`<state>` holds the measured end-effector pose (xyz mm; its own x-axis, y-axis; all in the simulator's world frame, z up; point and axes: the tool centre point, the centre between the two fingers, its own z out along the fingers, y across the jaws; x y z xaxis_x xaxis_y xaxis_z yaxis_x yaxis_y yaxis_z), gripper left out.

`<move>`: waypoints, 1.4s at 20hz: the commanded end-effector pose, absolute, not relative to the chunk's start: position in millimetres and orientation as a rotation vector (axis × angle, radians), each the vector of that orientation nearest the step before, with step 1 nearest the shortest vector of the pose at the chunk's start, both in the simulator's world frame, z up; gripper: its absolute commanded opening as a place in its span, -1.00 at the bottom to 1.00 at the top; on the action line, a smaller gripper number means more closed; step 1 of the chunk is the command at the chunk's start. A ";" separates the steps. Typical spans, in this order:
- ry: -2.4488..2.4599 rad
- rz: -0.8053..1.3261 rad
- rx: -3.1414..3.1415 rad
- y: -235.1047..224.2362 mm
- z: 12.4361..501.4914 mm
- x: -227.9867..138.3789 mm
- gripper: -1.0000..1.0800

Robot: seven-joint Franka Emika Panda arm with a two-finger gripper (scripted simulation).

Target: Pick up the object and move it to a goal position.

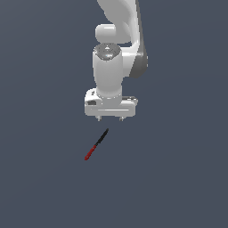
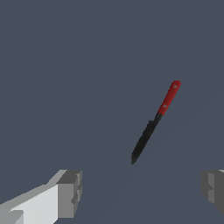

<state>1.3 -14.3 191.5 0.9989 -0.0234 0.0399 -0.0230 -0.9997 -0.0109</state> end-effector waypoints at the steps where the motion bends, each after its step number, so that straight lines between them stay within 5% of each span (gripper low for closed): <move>1: 0.036 -0.063 -3.130 -14.3 191.5 1.3 0.92; 16: -0.025 -0.063 -3.121 8.6 200.1 2.5 0.92; 28: 0.374 -0.031 -3.094 -31.5 140.4 22.2 0.92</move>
<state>19.6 -23.8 151.7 0.9808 -0.1938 0.0214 -0.1932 -0.9808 -0.0278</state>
